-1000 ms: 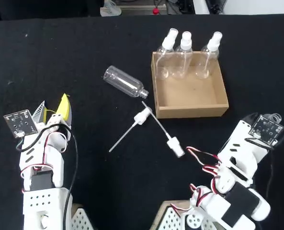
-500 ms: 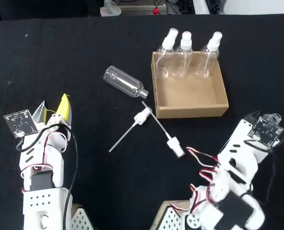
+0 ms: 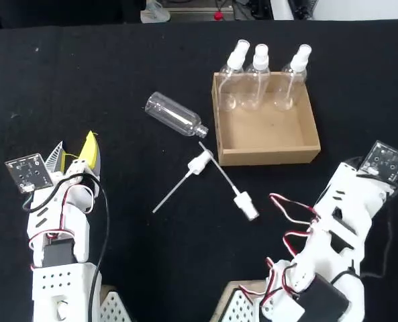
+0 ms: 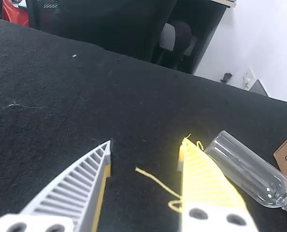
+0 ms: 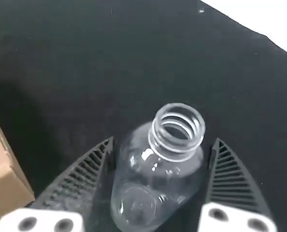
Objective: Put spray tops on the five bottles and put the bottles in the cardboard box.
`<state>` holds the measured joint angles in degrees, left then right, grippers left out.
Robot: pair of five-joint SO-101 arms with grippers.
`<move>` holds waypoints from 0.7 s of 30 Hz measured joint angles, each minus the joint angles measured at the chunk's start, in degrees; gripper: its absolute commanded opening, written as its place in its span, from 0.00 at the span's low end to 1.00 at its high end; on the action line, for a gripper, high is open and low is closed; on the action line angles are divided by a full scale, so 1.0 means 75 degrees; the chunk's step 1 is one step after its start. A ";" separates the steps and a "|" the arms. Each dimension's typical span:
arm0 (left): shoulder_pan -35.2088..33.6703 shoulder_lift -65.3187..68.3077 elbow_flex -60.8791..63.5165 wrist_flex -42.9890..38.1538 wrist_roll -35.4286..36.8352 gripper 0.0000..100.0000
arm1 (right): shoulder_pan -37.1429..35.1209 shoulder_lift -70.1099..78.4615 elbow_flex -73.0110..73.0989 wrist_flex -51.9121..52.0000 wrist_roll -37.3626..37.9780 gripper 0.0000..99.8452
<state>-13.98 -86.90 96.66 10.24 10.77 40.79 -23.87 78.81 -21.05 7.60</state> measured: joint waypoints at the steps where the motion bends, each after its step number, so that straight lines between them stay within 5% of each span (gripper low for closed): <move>1: 0.0000 0.0000 0.0000 0.0000 0.0000 0.22 | 0.0000 0.0000 0.0000 0.0000 0.0000 0.27; 12: 0.0000 0.0000 0.0000 0.0000 0.0000 0.22 | 0.0000 0.0000 0.0000 0.0000 0.0000 0.26; 18: 0.0000 0.0000 0.0000 0.0000 0.0000 0.22 | 0.0000 0.0000 0.0000 0.0000 0.0012 0.03; 21: 0.0000 0.0000 0.0000 0.0000 0.0000 0.22 | 0.0000 0.0000 0.0000 -0.0270 0.0012 0.04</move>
<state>-13.98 -86.90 96.66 10.24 10.77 40.79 -23.87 78.81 -23.08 7.69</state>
